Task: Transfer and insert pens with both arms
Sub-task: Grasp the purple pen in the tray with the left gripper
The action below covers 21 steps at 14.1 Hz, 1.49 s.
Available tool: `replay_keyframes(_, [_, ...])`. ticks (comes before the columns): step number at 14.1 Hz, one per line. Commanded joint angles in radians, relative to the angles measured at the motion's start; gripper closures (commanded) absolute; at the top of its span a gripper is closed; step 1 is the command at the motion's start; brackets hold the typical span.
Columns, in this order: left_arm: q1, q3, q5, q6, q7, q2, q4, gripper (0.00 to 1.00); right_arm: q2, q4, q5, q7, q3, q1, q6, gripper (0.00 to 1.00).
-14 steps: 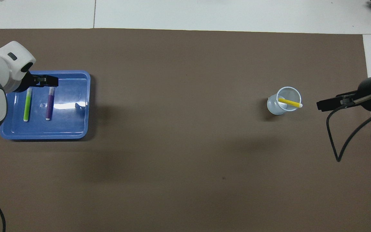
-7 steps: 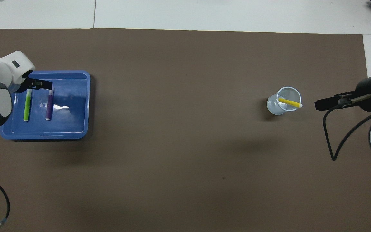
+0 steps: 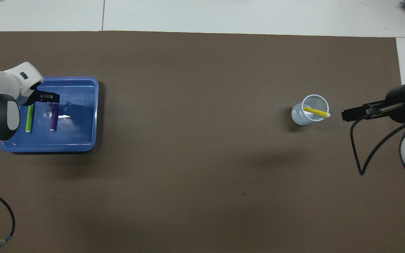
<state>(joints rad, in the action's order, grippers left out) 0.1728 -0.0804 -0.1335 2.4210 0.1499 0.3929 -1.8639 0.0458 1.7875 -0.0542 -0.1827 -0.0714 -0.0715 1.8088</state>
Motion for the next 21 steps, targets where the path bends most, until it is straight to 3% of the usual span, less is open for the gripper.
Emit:
replay_keyframes(1, [0.007, 0.004, -0.012, 0.044, -0.012, -0.005, -0.040, 0.28, 0.026, 0.027, 0.014, 0.026, -0.008, -0.002, -0.011, 0.00])
replay_keyframes(3, [0.004, 0.004, -0.012, 0.043, -0.012, -0.003, -0.044, 0.29, 0.026, 0.027, 0.010, 0.028, -0.011, -0.001, -0.012, 0.00])
replay_keyframes(11, [-0.007, 0.004, -0.012, 0.050, -0.015, -0.009, -0.084, 0.46, 0.034, 0.039, 0.008, 0.017, -0.013, 0.009, -0.026, 0.00])
replay_keyframes(12, [-0.007, 0.004, -0.012, 0.049, -0.015, -0.009, -0.086, 0.51, 0.034, 0.039, 0.008, 0.019, -0.013, 0.007, -0.025, 0.00])
replay_keyframes(16, [-0.024, 0.004, -0.012, 0.030, -0.016, -0.011, -0.081, 0.92, 0.034, 0.039, 0.008, 0.022, -0.013, 0.004, -0.025, 0.00])
replay_keyframes(19, [-0.029, 0.002, -0.009, 0.006, -0.016, -0.009, -0.061, 0.98, 0.036, 0.039, 0.008, 0.019, -0.013, 0.002, -0.028, 0.00])
replay_keyframes(21, [-0.030, -0.001, 0.000, -0.081, -0.016, -0.005, 0.009, 0.98, 0.036, 0.041, 0.008, 0.022, -0.013, 0.002, -0.026, 0.00])
